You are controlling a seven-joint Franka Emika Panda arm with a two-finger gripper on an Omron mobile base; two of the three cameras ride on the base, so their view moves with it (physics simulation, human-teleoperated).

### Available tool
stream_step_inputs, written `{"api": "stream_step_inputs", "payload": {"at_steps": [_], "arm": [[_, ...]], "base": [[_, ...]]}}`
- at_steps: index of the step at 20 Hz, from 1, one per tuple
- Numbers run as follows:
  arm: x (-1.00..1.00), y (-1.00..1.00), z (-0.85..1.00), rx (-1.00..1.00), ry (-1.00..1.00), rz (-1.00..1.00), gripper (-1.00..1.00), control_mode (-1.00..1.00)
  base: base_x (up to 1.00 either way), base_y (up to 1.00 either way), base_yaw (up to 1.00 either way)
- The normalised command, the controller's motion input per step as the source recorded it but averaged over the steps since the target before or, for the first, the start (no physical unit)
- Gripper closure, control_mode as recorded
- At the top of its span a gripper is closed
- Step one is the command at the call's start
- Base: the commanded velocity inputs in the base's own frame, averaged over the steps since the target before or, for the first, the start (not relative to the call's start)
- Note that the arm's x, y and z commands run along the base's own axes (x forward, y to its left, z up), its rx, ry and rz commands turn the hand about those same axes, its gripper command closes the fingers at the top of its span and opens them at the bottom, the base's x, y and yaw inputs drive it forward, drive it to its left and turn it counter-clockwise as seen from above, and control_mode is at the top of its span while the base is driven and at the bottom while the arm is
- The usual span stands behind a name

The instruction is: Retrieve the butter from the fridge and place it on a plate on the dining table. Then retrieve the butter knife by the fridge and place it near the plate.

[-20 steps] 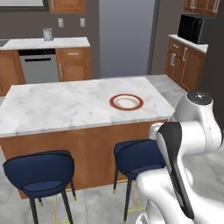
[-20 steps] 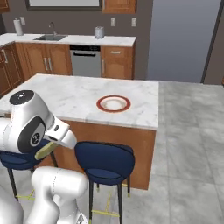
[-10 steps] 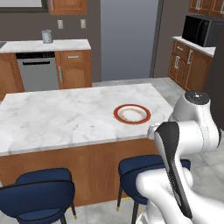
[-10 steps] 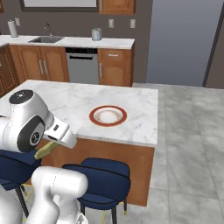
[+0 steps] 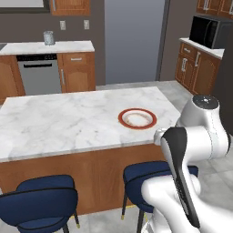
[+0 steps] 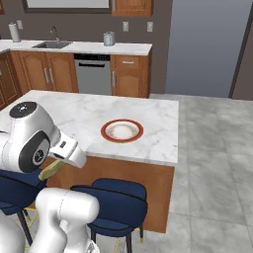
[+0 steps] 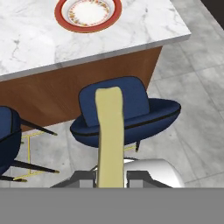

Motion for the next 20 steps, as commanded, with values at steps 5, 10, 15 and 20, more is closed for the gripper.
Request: {"api": "stream_step_inputs", "payload": {"at_steps": [5,10,15,20], "arm": [[0.0,0.0,0.0,0.0,0.0,0.0,1.0,1.0],[0.51,-0.04,0.0,0.0,0.07,0.08,1.0,-1.0],[0.65,-0.04,0.03,-0.01,0.02,0.09,1.0,-1.0],[1.0,-0.17,0.09,0.0,0.02,0.04,1.0,-1.0]], "base": [[0.05,0.0,0.0],[0.04,0.0,0.0],[0.0,0.0,0.0],[0.0,0.0,0.0]]}}
